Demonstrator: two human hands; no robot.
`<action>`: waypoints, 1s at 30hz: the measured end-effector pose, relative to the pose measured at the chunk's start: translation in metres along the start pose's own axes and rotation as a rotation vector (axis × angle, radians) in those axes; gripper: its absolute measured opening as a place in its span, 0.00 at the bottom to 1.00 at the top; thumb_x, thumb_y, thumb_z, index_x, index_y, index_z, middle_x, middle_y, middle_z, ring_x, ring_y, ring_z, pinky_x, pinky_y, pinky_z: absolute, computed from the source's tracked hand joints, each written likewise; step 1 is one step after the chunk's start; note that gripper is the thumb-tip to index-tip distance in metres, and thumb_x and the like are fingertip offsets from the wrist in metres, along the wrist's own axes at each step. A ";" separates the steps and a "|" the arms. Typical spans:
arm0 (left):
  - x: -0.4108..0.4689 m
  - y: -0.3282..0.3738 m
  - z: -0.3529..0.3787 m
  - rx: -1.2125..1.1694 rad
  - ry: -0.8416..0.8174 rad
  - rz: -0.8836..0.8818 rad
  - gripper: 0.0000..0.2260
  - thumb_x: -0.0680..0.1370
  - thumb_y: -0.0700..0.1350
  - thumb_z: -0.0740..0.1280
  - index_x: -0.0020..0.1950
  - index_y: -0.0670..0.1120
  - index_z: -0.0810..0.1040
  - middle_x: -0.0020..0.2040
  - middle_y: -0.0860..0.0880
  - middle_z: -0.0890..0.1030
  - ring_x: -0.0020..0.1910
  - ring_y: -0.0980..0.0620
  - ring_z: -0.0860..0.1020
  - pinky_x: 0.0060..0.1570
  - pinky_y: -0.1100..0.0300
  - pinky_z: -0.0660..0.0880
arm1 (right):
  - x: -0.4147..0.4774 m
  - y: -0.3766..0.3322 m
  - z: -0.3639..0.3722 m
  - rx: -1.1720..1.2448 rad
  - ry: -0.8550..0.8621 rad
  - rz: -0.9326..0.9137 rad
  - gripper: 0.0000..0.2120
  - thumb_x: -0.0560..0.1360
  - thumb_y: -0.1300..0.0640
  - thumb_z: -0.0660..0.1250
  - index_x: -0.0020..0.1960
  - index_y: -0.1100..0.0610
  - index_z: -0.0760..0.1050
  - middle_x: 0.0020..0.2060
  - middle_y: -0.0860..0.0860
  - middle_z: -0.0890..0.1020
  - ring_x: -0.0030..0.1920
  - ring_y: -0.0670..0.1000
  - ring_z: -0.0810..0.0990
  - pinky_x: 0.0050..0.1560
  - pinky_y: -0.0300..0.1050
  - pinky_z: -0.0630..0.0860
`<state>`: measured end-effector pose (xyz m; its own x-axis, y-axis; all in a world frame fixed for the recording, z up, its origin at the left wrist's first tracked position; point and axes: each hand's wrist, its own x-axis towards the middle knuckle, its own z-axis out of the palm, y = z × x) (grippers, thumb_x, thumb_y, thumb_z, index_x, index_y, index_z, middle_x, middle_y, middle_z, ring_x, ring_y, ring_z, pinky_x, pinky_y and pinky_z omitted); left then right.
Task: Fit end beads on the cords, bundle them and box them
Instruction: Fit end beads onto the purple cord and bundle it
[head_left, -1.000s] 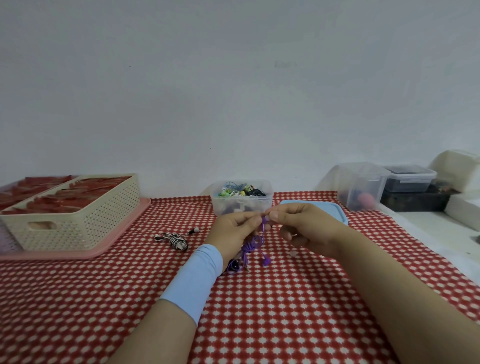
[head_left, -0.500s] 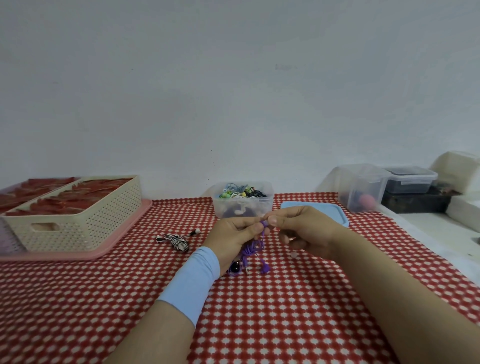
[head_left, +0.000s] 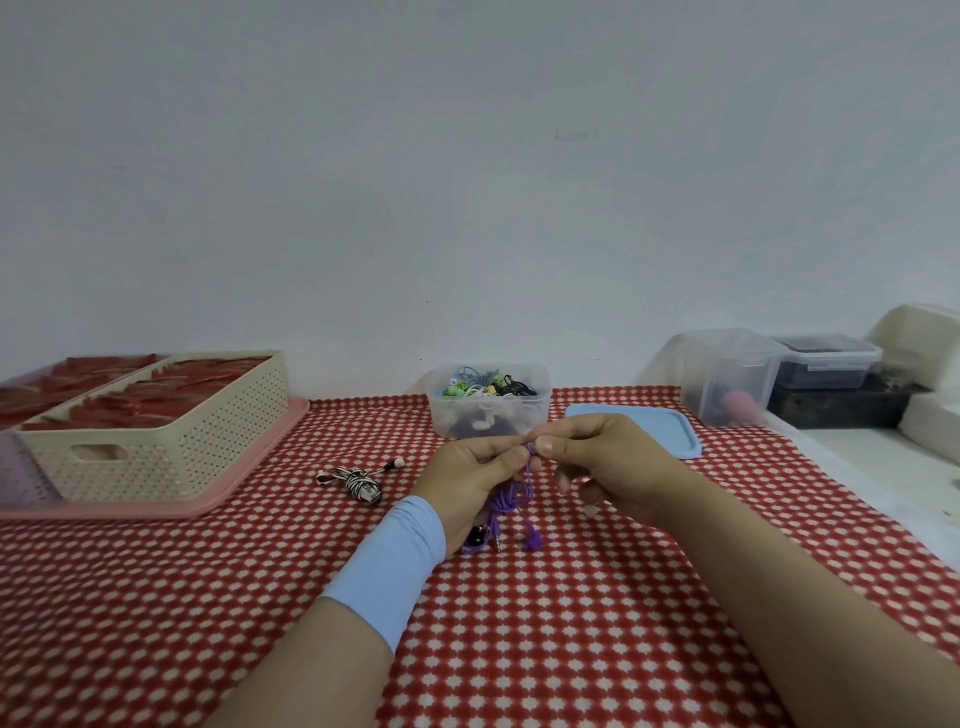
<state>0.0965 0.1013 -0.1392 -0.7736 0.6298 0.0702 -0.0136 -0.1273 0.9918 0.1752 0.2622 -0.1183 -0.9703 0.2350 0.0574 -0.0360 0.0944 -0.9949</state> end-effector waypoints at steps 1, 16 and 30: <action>0.000 0.000 0.001 -0.004 0.009 -0.003 0.08 0.78 0.40 0.68 0.55 0.43 0.84 0.47 0.46 0.86 0.49 0.52 0.84 0.53 0.58 0.80 | 0.000 0.000 0.001 0.000 0.010 -0.014 0.05 0.76 0.61 0.72 0.51 0.60 0.85 0.38 0.55 0.85 0.29 0.48 0.77 0.24 0.40 0.65; -0.005 0.006 -0.004 0.260 0.108 0.127 0.06 0.76 0.41 0.72 0.50 0.49 0.85 0.45 0.52 0.87 0.48 0.55 0.85 0.57 0.54 0.80 | -0.003 -0.002 -0.001 -0.065 0.013 -0.060 0.06 0.76 0.62 0.72 0.52 0.60 0.86 0.44 0.57 0.87 0.32 0.50 0.79 0.26 0.45 0.71; -0.005 0.006 -0.008 0.190 -0.034 0.047 0.06 0.76 0.39 0.71 0.50 0.46 0.85 0.47 0.44 0.86 0.51 0.47 0.84 0.59 0.49 0.78 | -0.004 -0.004 -0.006 0.011 -0.157 0.090 0.11 0.68 0.55 0.74 0.48 0.59 0.87 0.40 0.56 0.85 0.30 0.48 0.76 0.24 0.38 0.67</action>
<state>0.0957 0.0914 -0.1347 -0.7485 0.6528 0.1172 0.1442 -0.0123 0.9895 0.1808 0.2663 -0.1141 -0.9951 0.0877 -0.0450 0.0511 0.0685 -0.9963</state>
